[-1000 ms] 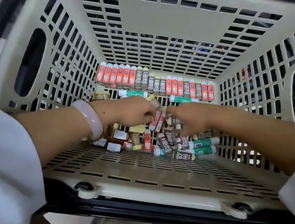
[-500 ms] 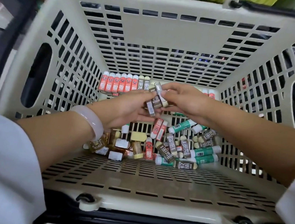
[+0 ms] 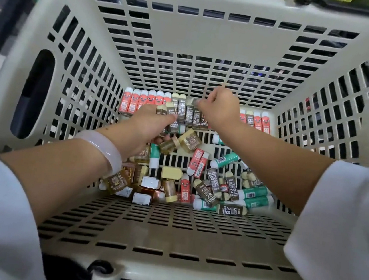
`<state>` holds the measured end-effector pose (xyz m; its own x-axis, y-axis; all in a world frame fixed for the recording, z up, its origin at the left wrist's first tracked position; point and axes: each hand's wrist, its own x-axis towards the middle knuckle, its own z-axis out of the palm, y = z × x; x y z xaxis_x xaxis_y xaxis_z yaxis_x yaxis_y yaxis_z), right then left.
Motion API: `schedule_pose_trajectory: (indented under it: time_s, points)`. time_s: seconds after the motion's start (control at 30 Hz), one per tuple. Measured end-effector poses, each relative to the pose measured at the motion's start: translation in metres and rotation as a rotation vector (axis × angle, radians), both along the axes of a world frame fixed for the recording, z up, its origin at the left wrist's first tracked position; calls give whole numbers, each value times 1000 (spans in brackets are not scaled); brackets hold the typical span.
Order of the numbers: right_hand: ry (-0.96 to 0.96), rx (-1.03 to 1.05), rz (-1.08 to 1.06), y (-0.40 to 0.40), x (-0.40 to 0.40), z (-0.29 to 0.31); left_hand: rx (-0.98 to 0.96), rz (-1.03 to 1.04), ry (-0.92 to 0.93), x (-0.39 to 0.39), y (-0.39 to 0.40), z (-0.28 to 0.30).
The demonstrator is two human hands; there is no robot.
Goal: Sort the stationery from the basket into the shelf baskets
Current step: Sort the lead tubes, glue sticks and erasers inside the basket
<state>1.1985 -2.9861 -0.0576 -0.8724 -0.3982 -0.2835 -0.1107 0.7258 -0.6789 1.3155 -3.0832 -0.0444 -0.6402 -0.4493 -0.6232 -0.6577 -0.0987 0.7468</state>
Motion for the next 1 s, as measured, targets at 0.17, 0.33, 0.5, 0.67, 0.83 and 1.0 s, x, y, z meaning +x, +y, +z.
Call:
schedule_pose_trajectory:
  time_s: [0.17,0.33,0.5,0.67,0.83,1.0]
  points:
    - [9,12,59,-12,13,-19,-1,-8,-11,-2,0,-3]
    - [26,-34,175,-4,14,-11,46,-7,9,-2,-2,-2]
    - [-406,-298,172,9,20,7,65,-70,80,-2,0,0]
    - [-527,-350,70,13,26,3,44,-96,31,-1,4,0]
    - [-320,-221,-221,9,7,-14,130,30,40,-3,0,1]
    - [-148,-136,-172,-5,1,-24,-21,-40,34,-3,-2,-1]
